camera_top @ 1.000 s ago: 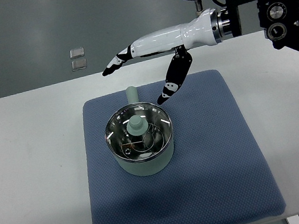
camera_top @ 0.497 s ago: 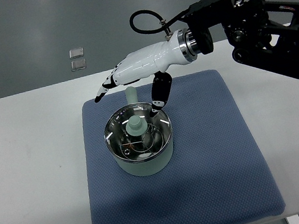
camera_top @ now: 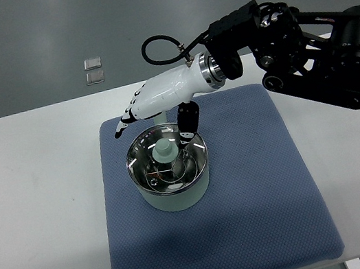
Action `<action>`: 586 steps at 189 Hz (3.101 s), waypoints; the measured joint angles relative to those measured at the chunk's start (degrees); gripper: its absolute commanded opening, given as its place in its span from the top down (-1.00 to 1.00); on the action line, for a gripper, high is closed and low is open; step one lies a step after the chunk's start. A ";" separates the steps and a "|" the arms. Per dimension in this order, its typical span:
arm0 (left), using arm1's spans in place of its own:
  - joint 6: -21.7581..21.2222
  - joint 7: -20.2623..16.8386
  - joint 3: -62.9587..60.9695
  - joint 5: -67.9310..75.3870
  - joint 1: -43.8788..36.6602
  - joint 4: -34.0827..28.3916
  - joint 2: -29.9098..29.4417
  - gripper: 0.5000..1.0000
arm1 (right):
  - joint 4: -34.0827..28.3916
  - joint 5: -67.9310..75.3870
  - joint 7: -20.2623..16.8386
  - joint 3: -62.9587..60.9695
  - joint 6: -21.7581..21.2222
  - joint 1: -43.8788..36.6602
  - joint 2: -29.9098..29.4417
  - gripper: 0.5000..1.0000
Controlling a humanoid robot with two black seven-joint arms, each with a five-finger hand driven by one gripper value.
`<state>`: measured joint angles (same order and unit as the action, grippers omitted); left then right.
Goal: Open lid and place right of pot
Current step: 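Lower the right hand onto the green knob and close fingers around it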
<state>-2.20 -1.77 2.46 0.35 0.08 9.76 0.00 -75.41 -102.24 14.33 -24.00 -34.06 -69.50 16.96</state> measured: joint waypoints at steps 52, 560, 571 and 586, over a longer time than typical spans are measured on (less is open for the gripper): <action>0.00 0.02 0.00 0.00 0.00 0.00 0.00 -1.00 | 0.37 -3.60 -0.04 0.74 0.72 0.65 -0.13 -0.70; 0.00 -0.01 0.00 0.00 0.01 0.00 0.00 -1.00 | 3.34 -9.91 -0.14 1.94 1.10 2.26 -4.31 0.40; 0.00 -0.01 0.00 0.00 0.01 0.00 0.00 -1.00 | 3.34 -9.91 -0.16 1.94 1.10 2.26 -4.31 0.41; 0.00 -0.01 0.00 0.00 0.01 0.00 0.00 -1.00 | 3.34 -9.94 -0.17 1.93 1.10 2.28 -4.31 0.45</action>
<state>-2.20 -1.77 2.46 0.35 0.09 9.76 0.00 -72.07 -112.18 14.15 -22.06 -32.96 -67.22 12.65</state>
